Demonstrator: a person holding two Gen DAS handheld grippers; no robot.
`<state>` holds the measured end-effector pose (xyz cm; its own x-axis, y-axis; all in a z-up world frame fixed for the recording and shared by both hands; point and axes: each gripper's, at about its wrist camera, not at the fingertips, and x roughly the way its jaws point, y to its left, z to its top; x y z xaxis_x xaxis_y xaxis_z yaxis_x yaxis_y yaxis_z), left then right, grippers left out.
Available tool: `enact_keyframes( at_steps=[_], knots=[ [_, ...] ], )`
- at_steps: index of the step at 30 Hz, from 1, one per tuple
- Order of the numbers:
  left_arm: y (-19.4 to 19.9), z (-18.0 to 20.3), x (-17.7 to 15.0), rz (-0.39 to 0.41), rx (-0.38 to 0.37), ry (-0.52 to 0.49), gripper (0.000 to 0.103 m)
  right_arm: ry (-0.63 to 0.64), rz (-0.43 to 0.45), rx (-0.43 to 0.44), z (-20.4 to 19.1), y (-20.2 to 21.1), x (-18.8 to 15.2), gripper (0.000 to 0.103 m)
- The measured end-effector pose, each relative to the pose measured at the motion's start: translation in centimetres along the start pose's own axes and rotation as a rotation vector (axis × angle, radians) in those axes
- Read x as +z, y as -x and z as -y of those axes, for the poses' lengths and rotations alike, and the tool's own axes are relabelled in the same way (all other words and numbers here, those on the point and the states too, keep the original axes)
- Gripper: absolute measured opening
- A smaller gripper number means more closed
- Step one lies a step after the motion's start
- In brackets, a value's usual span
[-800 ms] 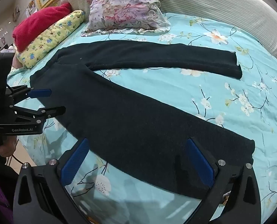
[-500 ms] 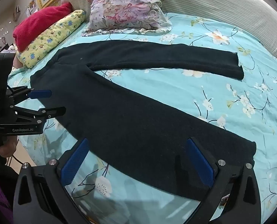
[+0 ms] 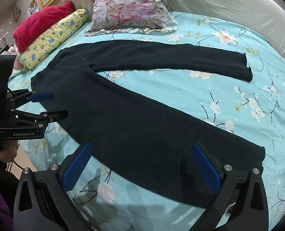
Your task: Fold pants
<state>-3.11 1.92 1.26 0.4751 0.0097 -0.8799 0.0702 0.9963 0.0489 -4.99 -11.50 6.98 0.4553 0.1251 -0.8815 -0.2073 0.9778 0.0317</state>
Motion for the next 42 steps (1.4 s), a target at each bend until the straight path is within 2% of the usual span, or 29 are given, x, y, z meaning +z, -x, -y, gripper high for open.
enact_keyframes(
  at_steps=[11,13,17,19,23,29,40,42],
  knots=[
    [-0.4,0.0,0.3,-0.013,-0.009,0.001,0.074,0.002,-0.025,-0.010,0.1,-0.4,-0.5,0.103],
    [-0.5,0.0,0.3,-0.015,-0.012,0.000,0.074,-0.001,0.000,-0.002,0.1,-0.3,-0.4,0.103],
    [-0.7,0.1,0.3,-0.018,-0.018,-0.001,0.074,-0.006,-0.017,-0.008,0.1,-0.3,-0.6,0.103],
    [-0.7,0.1,0.4,-0.020,-0.019,-0.002,0.074,-0.007,-0.060,-0.019,0.3,-0.3,-0.6,0.103],
    [-0.7,0.0,0.7,-0.022,-0.026,0.005,0.074,-0.001,-0.033,-0.019,0.5,-0.1,-0.5,0.103],
    [-0.7,-0.2,1.2,-0.021,-0.033,0.012,0.074,-0.014,-0.117,-0.021,0.8,-0.1,0.2,0.103],
    [-1.2,-0.6,2.3,-0.034,-0.050,0.015,0.074,-0.029,-0.025,-0.027,1.3,-0.1,1.1,0.103],
    [-1.3,-0.7,2.9,-0.032,-0.053,0.014,0.074,-0.060,-0.023,-0.004,1.8,-0.1,1.5,0.103]
  ],
)
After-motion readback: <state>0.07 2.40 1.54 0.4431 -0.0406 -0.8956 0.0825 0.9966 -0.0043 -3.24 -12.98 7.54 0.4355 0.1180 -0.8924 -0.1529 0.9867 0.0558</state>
